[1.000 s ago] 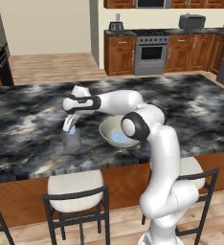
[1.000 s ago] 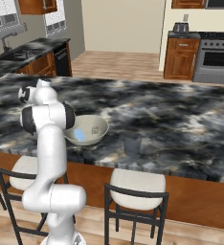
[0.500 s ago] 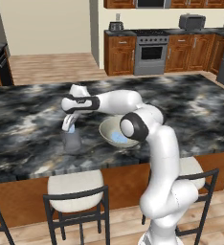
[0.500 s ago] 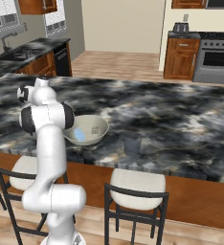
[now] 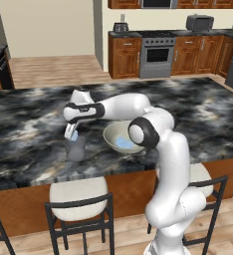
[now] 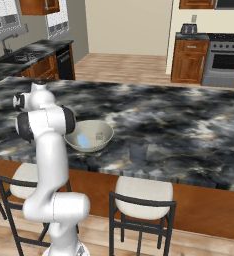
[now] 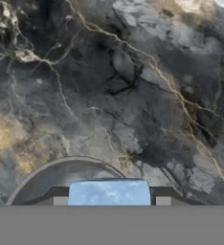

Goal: There are four ice cubes in the ice bowl. Place two ice cubes in each glass of water.

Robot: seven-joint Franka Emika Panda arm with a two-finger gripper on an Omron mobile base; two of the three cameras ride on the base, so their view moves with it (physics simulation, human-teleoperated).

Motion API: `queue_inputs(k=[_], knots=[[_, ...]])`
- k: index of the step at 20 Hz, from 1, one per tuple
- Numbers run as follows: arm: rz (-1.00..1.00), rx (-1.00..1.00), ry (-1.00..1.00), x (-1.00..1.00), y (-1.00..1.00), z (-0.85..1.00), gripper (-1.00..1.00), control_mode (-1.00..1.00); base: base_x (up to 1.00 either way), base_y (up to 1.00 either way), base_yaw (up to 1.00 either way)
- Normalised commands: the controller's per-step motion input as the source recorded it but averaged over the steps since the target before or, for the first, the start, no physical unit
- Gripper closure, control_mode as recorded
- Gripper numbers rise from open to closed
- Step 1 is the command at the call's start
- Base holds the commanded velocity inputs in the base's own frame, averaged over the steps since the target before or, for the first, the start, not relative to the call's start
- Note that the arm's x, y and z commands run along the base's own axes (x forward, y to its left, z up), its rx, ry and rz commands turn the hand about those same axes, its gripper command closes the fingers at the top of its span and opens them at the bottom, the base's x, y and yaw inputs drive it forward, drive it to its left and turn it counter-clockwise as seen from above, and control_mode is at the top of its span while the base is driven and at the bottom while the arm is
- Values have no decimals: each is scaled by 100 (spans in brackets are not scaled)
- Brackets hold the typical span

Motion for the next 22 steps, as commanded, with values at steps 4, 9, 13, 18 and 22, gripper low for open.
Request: queue_inputs(k=[4, 9, 13, 18, 22], knots=[[0, 0, -13, -45, -7, 0, -100, -100, 0, 0, 0], [0, 0, -12, -50, -22, 1, -100, -100, 0, 0, 0], [0, 6, -11, -54, -30, 30, -100, -100, 0, 0, 0], [0, 16, -6, -51, -42, 77, -100, -100, 0, 0, 0], [-3, 20, 5, -45, -56, 71, -100, -100, 0, 0, 0]])
